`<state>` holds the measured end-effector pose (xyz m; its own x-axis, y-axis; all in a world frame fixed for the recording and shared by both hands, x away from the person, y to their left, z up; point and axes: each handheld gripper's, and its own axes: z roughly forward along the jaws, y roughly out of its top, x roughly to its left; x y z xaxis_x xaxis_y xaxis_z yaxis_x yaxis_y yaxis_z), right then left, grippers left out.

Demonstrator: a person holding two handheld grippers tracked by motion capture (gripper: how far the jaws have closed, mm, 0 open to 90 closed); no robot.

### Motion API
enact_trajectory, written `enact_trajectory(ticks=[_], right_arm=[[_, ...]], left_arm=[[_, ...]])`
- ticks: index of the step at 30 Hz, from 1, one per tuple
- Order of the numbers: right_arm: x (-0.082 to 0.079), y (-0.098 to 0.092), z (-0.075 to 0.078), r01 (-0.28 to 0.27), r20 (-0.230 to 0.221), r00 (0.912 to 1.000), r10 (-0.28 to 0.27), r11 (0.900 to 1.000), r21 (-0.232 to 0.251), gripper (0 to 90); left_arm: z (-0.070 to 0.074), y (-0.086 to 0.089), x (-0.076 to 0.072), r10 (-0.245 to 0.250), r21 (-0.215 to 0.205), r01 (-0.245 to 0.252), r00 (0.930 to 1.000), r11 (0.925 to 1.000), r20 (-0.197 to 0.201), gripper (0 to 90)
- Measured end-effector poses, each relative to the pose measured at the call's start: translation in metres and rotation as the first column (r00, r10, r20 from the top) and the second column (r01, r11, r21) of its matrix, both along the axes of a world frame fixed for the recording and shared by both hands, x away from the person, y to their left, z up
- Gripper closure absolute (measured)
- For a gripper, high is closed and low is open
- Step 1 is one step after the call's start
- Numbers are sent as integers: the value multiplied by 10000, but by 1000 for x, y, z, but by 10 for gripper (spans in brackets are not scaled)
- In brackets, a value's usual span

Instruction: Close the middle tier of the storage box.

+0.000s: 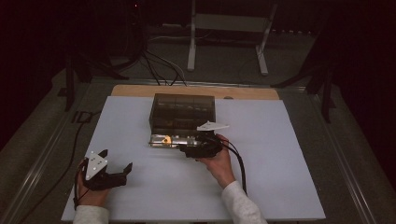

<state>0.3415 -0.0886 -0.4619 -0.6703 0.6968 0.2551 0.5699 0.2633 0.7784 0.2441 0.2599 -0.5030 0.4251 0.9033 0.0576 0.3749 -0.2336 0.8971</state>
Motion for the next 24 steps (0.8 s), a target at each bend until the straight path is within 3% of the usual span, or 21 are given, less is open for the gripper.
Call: enact_trajectory(ticks=[4, 6, 9, 13, 17, 18, 24], right_arm=[[-1, -2, 0, -33, 126, 9999, 33, 10000, 57, 365], [-1, -6, -3, 49, 151, 9999, -52, 9998, 180, 485], [-2, -8, -5, -7, 142, 9999, 7, 10000, -36, 570], [-5, -9, -4, 20, 532, 9986, -14, 9999, -107, 693], [-6, -9, -4, 117, 668, 9977, -93, 9993, -359, 736], [-8, -10, -5, 189, 742, 9971, -153, 9987, -477, 900], [-10, -9, -10, 141, 691, 9976, -87, 9968, -793, 900]], left_arm=[[0, 0, 0, 23, 22, -23, 10000, 10000, -29, 6], [0, 0, 0, 31, 17, -31, 10000, 10000, -31, 6], [-1, 0, 1, 33, 22, -33, 10000, 10000, -46, 6], [0, 0, 0, 90, 20, -90, 10000, 10000, 0, 6], [0, 1, 0, 109, -12, -108, 9999, 9999, 15, 6], [0, 1, 1, 101, 19, -101, 9999, 9999, -12, 6], [-1, 1, 1, 97, 19, -97, 10000, 10000, -10, 6]])
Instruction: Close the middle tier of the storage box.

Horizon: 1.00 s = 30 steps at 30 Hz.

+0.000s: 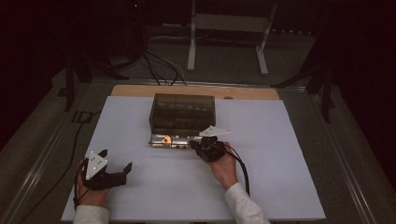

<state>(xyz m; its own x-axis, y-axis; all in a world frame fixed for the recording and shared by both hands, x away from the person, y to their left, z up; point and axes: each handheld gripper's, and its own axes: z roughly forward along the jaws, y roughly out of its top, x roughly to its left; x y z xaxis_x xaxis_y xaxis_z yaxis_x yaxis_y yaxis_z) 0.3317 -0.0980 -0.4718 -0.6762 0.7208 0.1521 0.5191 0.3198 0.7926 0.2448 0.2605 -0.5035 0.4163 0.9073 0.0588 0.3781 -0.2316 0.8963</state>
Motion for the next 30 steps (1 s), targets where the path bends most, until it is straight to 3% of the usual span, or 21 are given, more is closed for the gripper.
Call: enact_trajectory(ticks=[20, 30], right_arm=[[-2, 6, -15, -108, -60, 9999, 105, 9980, -629, 900], [-1, 12, -24, -38, -136, 9999, 29, 9977, -683, 900]], left_arm=[[0, 0, 0, -21, -8, 21, 10000, 10000, -28, 6], [0, -1, 0, -34, 4, 34, 10000, 10000, -32, 6]])
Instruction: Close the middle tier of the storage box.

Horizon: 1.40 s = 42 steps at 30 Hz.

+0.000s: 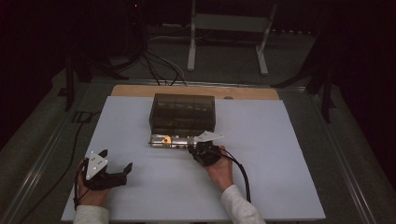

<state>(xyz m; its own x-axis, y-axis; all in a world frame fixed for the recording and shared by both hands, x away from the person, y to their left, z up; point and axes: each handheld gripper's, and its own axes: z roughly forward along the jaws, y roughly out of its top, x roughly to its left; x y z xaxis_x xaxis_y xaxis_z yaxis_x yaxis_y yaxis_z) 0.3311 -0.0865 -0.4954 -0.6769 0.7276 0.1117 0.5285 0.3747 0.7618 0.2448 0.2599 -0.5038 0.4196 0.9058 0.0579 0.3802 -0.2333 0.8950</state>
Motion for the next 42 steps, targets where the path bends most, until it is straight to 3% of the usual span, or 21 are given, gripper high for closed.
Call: enact_trajectory(ticks=[42], right_arm=[[7, 5, -6, 489, -104, 9988, -486, 9982, 344, 900]], left_arm=[[0, -1, 0, -5, 19, 6, 10000, 10000, -15, 6]])
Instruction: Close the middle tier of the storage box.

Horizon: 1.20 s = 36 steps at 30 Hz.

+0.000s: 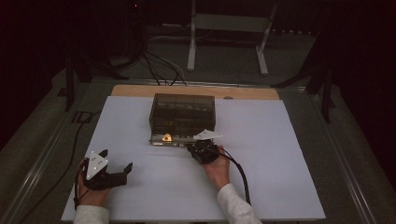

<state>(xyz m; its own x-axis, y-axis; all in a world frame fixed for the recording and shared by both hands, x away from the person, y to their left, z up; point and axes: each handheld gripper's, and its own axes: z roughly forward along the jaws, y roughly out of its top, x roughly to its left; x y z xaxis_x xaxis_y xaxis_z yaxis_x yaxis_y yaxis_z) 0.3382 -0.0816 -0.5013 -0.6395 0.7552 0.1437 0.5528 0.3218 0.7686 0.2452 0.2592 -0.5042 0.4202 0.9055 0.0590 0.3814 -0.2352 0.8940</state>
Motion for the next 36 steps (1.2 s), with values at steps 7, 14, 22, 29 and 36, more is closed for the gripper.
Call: enact_trajectory(ticks=[7, 14, 22, 29, 36], right_arm=[[1, 1, -1, 58, 8, 10000, -58, 10000, 71, 900], [2, 1, -1, 154, -24, 9999, -154, 9998, 134, 900], [3, 2, -1, 248, -49, 9997, -247, 9994, 237, 900], [5, 3, -1, 319, -65, 9995, -317, 9990, 316, 900], [6, 3, -1, 388, -88, 9992, -385, 9986, 359, 900]], left_arm=[[0, 0, 0, 2, 5, -2, 10000, 10000, -14, 6], [0, 0, 0, -4, 12, 4, 10000, 10000, -6, 6], [0, 0, 0, -17, 16, 17, 10000, 10000, -18, 6], [0, 0, 0, -17, 11, 17, 10000, 10000, -20, 6], [0, 0, 0, -18, 9, 18, 10000, 10000, -16, 6]])
